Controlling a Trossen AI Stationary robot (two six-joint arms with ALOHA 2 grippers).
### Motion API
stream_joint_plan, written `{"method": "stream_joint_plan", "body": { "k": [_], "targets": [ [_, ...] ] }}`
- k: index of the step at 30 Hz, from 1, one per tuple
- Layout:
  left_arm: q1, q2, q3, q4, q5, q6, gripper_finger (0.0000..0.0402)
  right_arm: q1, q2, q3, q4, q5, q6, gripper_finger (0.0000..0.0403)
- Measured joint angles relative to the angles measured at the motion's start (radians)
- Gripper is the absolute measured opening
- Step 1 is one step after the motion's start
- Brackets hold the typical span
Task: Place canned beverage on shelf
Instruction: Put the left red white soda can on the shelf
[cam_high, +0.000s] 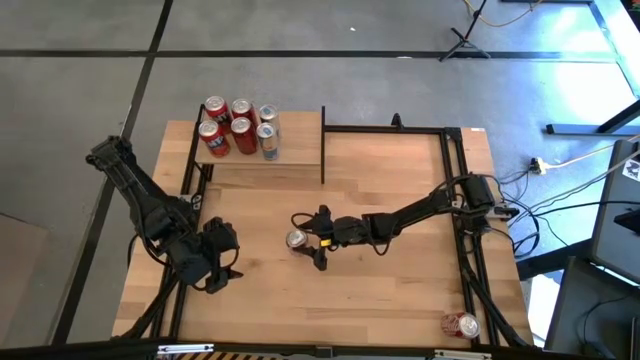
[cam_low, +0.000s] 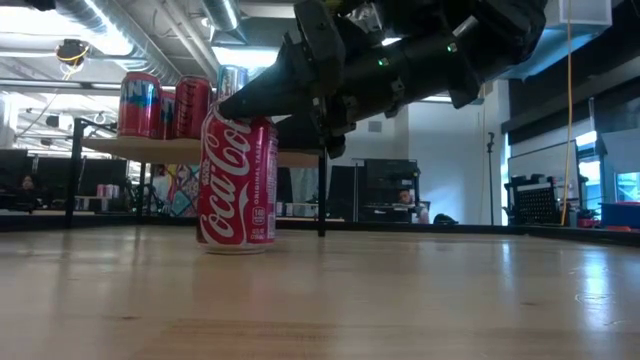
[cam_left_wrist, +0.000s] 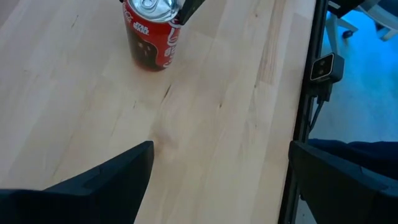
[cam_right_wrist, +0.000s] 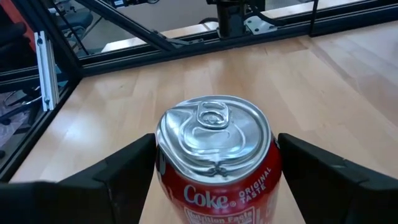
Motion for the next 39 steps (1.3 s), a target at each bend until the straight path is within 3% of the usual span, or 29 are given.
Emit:
{"method": "stream_joint_plan", "body": {
  "k": [8, 19, 31, 35, 39],
  "targets": [
    [0.0, 0.0, 0.0, 0.0, 0.0, 0.001, 0.036, -0.001, 0.0, 0.0, -0.004, -0.019, -0.007, 0.0322],
    [0.0, 0.0, 0.0, 0.0, 0.0, 0.001, 0.036, -0.001, 0.002, -0.001, -0.02, -0.016, -0.018, 0.0388],
    [0.0, 0.0, 0.0, -0.001, -0.003, 0.002, 0.036, -0.001, 0.053, 0.002, 0.072, 0.035, -0.03, 0.0392],
    [0.0, 0.0, 0.0, 0.0, -0.004, 0.002, 0.036, 0.0, 0.059, 0.008, 0.057, 0.041, -0.032, 0.0371],
    [0.0, 0.0, 0.0, 0.0, 0.0, 0.002, 0.036, -0.001, 0.063, 0.028, 0.053, 0.048, -0.034, 0.0301]
  ]
}}
